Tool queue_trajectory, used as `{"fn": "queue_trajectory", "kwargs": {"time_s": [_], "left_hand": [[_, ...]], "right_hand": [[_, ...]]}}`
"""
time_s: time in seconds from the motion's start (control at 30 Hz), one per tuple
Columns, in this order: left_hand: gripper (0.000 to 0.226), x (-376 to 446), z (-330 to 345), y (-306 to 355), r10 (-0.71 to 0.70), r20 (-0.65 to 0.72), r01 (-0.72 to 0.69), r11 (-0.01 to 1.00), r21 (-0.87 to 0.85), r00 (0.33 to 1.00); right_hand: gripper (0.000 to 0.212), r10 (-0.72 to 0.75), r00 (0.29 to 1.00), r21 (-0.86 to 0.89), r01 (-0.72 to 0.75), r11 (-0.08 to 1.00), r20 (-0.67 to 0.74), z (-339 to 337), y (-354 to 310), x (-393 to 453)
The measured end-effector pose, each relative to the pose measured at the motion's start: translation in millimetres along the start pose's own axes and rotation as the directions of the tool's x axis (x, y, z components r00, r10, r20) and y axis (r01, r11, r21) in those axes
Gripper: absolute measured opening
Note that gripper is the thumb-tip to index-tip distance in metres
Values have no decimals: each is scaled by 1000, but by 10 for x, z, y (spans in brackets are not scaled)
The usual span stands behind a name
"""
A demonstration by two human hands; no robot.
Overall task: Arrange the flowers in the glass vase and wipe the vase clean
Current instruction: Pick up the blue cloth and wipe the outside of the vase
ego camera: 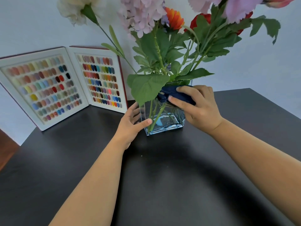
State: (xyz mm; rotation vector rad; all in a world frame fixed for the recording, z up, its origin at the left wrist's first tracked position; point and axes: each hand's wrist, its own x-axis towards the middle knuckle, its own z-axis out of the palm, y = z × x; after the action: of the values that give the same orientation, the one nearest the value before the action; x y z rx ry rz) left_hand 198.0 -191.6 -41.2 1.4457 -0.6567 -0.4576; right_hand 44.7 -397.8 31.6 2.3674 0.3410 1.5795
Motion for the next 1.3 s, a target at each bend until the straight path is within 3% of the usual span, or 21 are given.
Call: {"fn": "queue_trajectory", "kwargs": {"time_s": [0.13, 0.2, 0.3, 0.43, 0.57, 0.63, 0.73, 0.83, 1.0, 1.13, 1.23, 1.3], "left_hand": [[119, 51, -35, 54, -22, -3, 22, 1000, 3, 1000], [118, 76, -48, 66, -37, -1, 37, 999, 20, 999], [112, 100, -48, 61, -54, 10, 53, 999, 11, 999], [118, 96, -34, 73, -53, 6, 53, 999, 10, 999], [116, 93, -31, 84, -59, 7, 59, 998, -7, 998], [116, 94, -37, 84, -64, 11, 64, 998, -12, 998], [116, 112, -63, 65, -80, 26, 81, 996, -35, 996], [107, 112, -86, 48, -76, 44, 79, 995, -61, 996], [91, 105, -75, 70, -74, 62, 78, 995, -69, 995], [88, 100, -61, 74, -69, 66, 74, 995, -68, 995], [82, 120, -88, 54, -67, 77, 72, 995, -63, 995], [85, 137, -104, 41, -72, 90, 79, 994, -76, 993]], "right_hand": [[49, 51, 999, 37, -51, 998, -6, 1, -43, 23], [47, 35, 999, 63, -36, 997, 15, 35, -80, -35], [43, -101, 985, 106, 86, 991, 141, 90, -130, -240], [42, -278, 889, 182, 225, 957, 363, 84, -159, -514], [33, -391, 807, 212, 330, 920, 442, -18, -91, -454], [27, -364, 838, 199, 308, 930, 406, -112, -34, -281], [33, -160, 965, 155, 129, 979, 205, -243, 158, 59], [36, -17, 997, 79, 12, 997, 75, -303, 280, 245], [40, -106, 963, 178, 62, 982, 248, -189, 25, -179], [37, -231, 840, 219, 137, 966, 491, -145, -93, -602], [36, -234, 852, 212, 149, 966, 468, -193, -54, -551], [34, -160, 925, 184, 101, 978, 345, -238, 18, -375]]}}
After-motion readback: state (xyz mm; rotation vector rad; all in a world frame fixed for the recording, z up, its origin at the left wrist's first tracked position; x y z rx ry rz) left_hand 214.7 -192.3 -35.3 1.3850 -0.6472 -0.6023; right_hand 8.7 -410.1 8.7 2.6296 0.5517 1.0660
